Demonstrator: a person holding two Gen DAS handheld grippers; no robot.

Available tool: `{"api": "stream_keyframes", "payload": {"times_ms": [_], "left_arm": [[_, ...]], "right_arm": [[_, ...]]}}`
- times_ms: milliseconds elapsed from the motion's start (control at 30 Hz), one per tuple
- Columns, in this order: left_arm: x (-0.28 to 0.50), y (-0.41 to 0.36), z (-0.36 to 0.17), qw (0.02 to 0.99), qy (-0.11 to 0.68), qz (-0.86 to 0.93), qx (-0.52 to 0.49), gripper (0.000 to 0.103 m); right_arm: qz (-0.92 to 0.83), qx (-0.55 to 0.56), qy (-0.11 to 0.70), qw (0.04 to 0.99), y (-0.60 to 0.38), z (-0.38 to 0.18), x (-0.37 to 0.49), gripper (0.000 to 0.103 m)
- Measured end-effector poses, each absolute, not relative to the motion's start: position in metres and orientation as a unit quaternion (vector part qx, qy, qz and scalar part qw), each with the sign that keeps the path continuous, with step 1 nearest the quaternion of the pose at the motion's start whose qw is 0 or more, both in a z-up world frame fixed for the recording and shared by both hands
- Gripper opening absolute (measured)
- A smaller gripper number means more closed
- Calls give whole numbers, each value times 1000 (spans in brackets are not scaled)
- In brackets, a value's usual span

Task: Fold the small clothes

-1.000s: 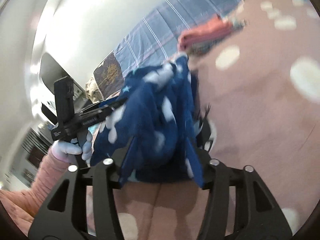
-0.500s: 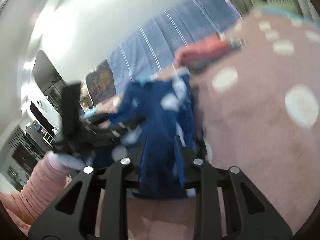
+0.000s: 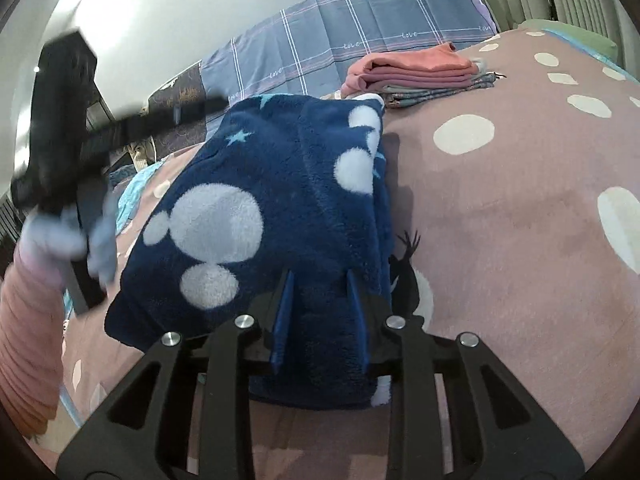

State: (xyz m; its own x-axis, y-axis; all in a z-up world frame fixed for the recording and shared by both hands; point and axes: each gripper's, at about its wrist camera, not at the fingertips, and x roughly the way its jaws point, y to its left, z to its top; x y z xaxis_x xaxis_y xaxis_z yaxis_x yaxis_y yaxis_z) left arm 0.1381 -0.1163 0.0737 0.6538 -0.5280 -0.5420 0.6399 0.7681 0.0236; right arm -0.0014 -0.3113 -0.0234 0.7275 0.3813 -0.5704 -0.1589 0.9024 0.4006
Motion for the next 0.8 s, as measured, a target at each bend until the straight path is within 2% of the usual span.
{"api": "stream_keyframes", "payload": {"times_ms": [100, 200, 233, 267, 367, 567, 667, 733, 800], "left_arm": [[172, -117, 69, 905, 278, -300, 117, 62], [218, -130, -2, 879, 353, -243, 210, 62], [223, -128, -18, 880, 352, -248, 202, 61], [227, -122, -17, 886, 351, -255, 163, 61], [221, -127, -11, 886, 346, -244, 190, 60], [216, -113, 8, 887, 341, -271, 155, 61], [215, -103, 29, 886, 337, -291, 126, 69], [215, -98, 43, 896, 316, -288, 117, 77], [221, -89, 56, 905, 300, -283, 101, 80]], "right_arm": [[153, 173, 337, 913, -315, -25, -3, 27], [154, 166, 334, 915, -313, -24, -1, 27], [156, 164, 332, 916, -312, -25, 0, 27], [155, 159, 332, 917, -309, -26, 1, 27], [136, 132, 332, 924, -301, -25, -2, 27], [147, 129, 350, 916, -305, -13, 2, 29], [164, 128, 346, 915, -311, 15, 12, 33], [157, 115, 328, 924, -312, 37, 23, 36], [157, 99, 311, 932, -310, 57, 40, 37]]}}
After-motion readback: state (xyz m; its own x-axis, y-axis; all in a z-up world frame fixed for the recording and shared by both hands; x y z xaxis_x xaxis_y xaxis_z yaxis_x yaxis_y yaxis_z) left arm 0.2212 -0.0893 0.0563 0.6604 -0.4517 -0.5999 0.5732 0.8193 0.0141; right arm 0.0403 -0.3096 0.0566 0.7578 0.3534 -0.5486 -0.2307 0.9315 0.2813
